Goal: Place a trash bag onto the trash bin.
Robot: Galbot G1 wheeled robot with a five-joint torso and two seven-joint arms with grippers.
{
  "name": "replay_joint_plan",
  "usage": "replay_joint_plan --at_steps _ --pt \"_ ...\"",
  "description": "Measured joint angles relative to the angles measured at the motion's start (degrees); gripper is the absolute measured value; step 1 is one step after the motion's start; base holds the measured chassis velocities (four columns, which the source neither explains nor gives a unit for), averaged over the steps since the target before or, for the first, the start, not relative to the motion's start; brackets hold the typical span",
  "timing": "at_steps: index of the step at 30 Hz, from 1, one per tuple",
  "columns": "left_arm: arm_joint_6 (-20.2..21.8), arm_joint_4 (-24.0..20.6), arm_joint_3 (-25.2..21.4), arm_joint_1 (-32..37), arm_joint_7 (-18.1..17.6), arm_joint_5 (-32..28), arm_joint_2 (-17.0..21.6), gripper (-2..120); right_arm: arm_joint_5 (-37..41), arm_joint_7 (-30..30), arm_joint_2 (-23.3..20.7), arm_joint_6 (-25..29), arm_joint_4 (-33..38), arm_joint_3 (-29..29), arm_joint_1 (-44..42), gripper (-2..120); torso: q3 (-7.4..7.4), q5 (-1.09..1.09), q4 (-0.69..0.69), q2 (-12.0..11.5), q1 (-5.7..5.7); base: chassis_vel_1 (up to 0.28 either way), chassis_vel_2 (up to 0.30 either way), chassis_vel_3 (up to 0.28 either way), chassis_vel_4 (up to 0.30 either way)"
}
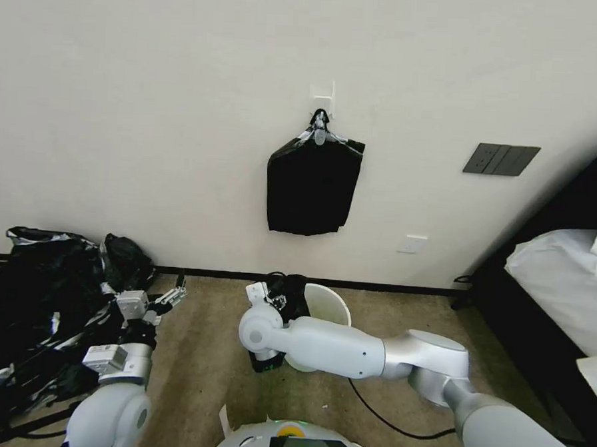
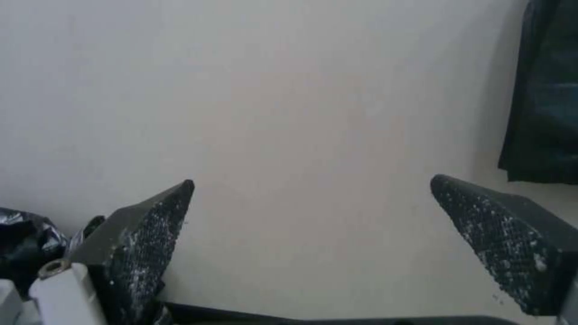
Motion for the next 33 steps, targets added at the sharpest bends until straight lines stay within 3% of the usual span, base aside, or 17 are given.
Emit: replay_joint_plan --at_steps 10,16,18,22,33 --pt "-0.4 0.2 0.6 -0.8 0.3 0.1 -0.3 100 -0.1 0.3 -0.5 0.6 -0.6 -0.7 0.1 33 0.00 0.00 0.00 0.0 -0.01 0.000 0.000 0.000 0.000" --pt "-0.4 0.5 1.3 -1.1 0.4 0.5 -0.4 100 -0.3 0.3 -1.3 1.4 0.1 -0.6 0.1 22 0.00 0.00 0.00 0.0 -0.01 0.000 0.000 0.000 0.000" --pt "-0.4 0.6 2.0 -1.3 0.4 0.8 -0.6 100 -0.5 0.2 -1.9 1.7 0.4 -0.2 0.0 10 0.00 0.01 0.00 0.0 0.00 0.000 0.000 0.000 0.000" --pt "-0.4 0.7 2.6 -1.5 0.4 1.0 -0.7 100 -0.5 0.1 -2.8 2.3 1.3 0.7 -0.2 0 0.00 0.01 0.00 0.0 -0.01 0.000 0.000 0.000 0.000" --pt "0.3 1.8 6.0 -2.7 0.3 2.6 -0.4 100 2.6 0.0 -7.4 3.5 8.9 4.0 0.6 0 0.00 0.01 0.01 0.0 0.00 0.000 0.000 0.000 0.000"
